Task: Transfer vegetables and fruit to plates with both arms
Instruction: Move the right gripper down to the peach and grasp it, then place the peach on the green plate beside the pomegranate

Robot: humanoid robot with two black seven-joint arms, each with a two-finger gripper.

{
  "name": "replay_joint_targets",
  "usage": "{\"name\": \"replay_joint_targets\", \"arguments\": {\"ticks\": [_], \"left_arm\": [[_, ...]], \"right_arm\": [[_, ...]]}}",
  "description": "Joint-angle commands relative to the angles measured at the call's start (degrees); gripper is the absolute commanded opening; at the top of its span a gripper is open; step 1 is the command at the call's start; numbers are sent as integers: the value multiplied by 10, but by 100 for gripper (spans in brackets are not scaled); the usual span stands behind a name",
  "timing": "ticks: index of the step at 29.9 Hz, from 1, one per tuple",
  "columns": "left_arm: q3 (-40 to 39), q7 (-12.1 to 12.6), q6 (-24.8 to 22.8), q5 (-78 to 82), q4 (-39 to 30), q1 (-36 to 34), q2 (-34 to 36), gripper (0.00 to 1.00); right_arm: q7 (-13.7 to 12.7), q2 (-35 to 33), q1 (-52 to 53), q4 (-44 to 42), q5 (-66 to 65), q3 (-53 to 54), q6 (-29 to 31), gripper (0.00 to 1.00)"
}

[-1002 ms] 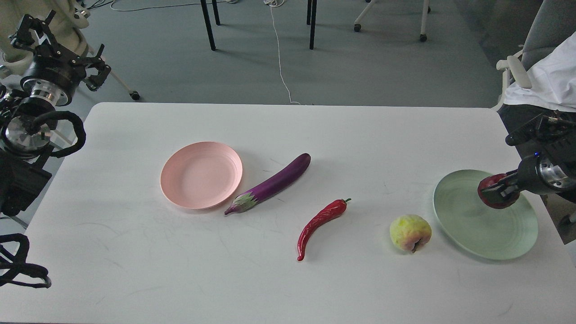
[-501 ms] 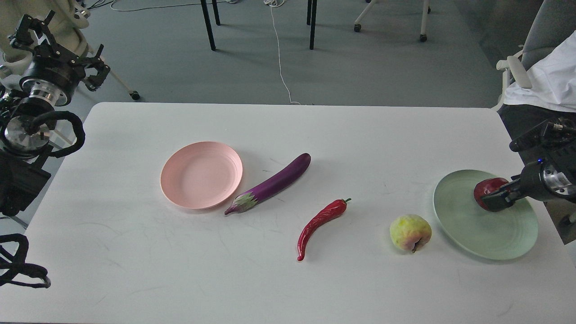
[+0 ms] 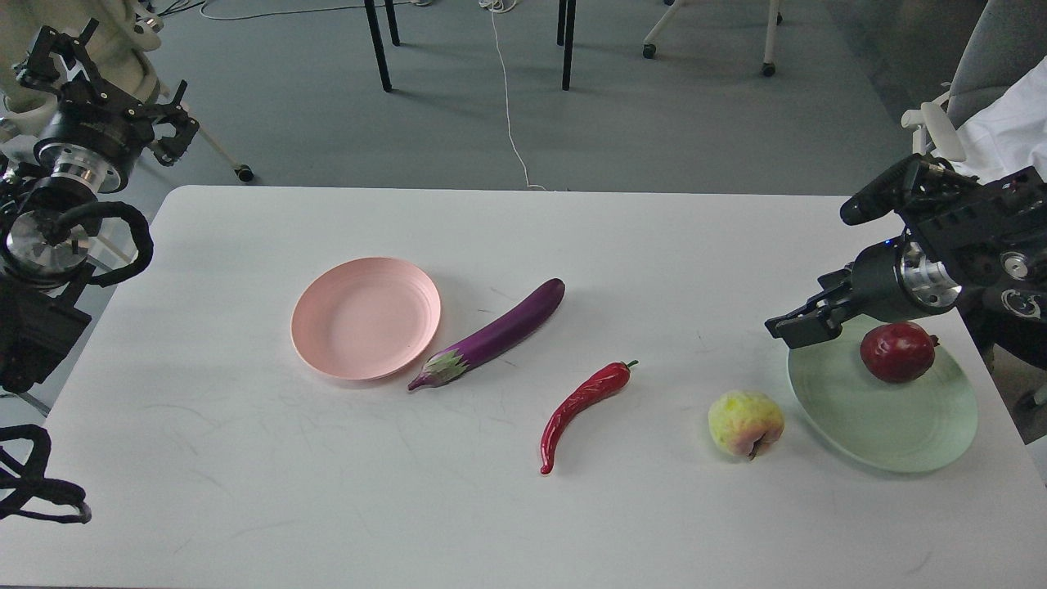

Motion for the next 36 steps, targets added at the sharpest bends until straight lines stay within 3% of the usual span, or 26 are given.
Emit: {"name": "replay_joint_targets", "arguments": {"ticks": [1,26,29,36], "left_arm": [[0,-1,0,0,0,0,0,99],[-1,-2,0,0,4,2,9,99],[-1,-3,0,0,4,3,10,99],[-1,-3,0,0,4,6,17,99]], "right_arm": [[1,30,-5,16,39,-7,2,98],[2,98,-69,-21,41,-41,3,94],[2,103,-74,-22,41,-42,3,87],[5,96,-54,-19,32,-41,3,51]]}}
